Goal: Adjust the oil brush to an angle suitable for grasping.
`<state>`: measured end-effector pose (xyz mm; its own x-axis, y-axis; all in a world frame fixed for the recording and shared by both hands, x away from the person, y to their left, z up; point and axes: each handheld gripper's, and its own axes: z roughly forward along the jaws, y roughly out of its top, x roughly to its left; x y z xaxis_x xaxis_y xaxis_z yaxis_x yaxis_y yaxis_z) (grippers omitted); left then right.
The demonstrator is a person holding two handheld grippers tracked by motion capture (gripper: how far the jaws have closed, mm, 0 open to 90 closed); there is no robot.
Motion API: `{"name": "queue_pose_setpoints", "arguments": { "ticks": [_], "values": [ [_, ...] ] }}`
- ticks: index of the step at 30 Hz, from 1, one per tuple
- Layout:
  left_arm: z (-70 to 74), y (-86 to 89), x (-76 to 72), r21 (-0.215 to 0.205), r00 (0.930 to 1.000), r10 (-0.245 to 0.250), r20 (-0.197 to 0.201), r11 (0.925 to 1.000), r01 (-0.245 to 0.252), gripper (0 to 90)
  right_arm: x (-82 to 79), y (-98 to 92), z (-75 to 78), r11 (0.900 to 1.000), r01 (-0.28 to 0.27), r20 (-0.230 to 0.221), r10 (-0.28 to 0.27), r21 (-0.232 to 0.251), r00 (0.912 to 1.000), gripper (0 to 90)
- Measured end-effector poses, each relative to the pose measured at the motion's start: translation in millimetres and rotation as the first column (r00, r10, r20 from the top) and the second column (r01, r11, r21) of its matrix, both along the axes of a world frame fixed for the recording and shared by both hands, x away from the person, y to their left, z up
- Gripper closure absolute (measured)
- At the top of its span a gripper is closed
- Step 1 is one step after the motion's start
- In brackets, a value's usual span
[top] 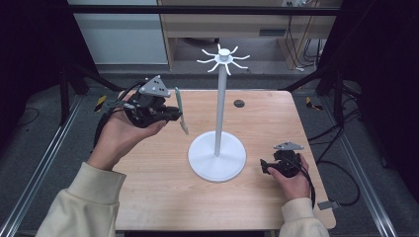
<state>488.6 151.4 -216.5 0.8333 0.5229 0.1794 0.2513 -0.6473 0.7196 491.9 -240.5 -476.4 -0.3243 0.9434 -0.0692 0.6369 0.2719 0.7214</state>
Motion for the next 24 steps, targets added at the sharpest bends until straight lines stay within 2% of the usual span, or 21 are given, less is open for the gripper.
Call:
{"name": "queue_pose_setpoints", "arguments": {
  "ticks": [15,24],
  "values": [
    [21.0,-29.2,9.2,0.011,0.9998,-0.014,0.015,0.9998,0.014,81.5,0.4,0.7,-0.6,1.0,-0.003,0.001,0.003,-0.002,1.0,13.3],
    [24.8,-38.2,11.6,0.003,0.9998,-0.017,0.01,0.9999,0.017,81.5,-0.2,0.7,-0.2,1.0,-0.002,0.0,0.002,0.002,1.0,13.3]
  ]
}}
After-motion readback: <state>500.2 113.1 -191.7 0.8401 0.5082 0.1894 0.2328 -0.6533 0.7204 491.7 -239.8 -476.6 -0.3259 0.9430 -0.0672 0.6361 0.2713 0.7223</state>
